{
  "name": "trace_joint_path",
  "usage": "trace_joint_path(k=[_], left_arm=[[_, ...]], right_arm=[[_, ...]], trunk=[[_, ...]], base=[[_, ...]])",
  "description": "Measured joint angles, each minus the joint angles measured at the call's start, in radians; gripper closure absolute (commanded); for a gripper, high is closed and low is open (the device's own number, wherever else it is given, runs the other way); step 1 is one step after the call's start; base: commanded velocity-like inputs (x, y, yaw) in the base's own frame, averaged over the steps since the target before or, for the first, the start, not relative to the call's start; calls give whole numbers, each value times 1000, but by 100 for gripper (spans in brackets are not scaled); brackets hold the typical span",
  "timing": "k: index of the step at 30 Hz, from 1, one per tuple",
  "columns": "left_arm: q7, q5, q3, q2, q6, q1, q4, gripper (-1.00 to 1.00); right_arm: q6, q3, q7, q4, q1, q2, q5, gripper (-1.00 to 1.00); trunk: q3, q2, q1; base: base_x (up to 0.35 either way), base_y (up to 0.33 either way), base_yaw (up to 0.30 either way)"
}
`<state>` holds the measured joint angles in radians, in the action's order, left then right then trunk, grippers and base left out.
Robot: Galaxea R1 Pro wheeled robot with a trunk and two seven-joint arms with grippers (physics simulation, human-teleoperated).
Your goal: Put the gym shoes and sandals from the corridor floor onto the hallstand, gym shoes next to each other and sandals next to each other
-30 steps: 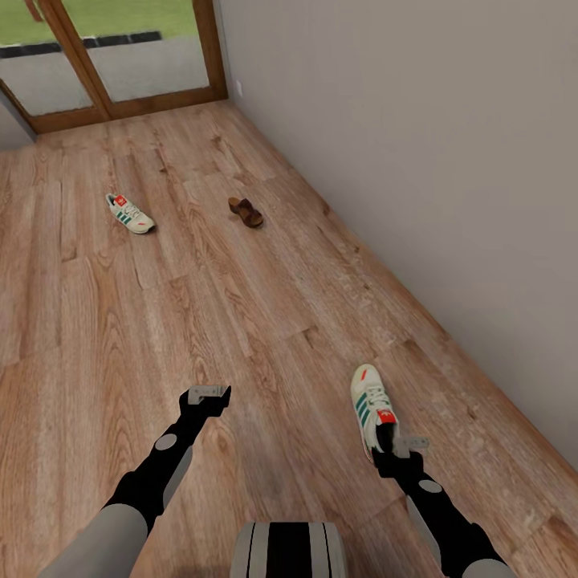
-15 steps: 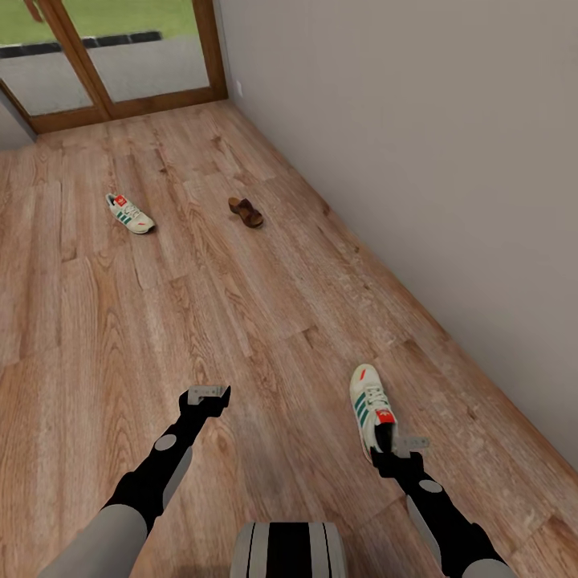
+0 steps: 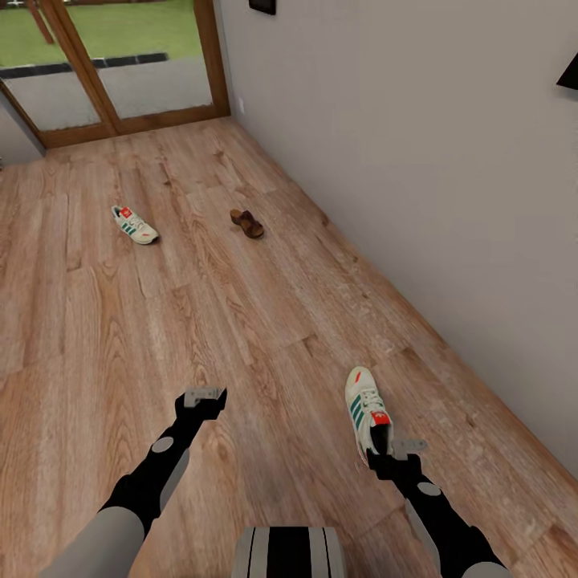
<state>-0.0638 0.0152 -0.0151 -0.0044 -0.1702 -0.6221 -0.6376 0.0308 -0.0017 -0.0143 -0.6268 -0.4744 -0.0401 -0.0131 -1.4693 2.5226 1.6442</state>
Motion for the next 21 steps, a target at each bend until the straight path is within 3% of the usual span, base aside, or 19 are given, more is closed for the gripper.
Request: trace_joint_path(k=[7,21], left_arm=[[-21,-3,-20,-2,39,40,39,-100],[-17,-7,-23,3,114,121,-29,-100]], right_arm=[[36,21,10,-5,26,38,-12,100],[12,46,9,10,32,24,-6,100]], trunk=[[0,0,0],[3,0,0]], base=[[0,0,0],[0,0,-4]])
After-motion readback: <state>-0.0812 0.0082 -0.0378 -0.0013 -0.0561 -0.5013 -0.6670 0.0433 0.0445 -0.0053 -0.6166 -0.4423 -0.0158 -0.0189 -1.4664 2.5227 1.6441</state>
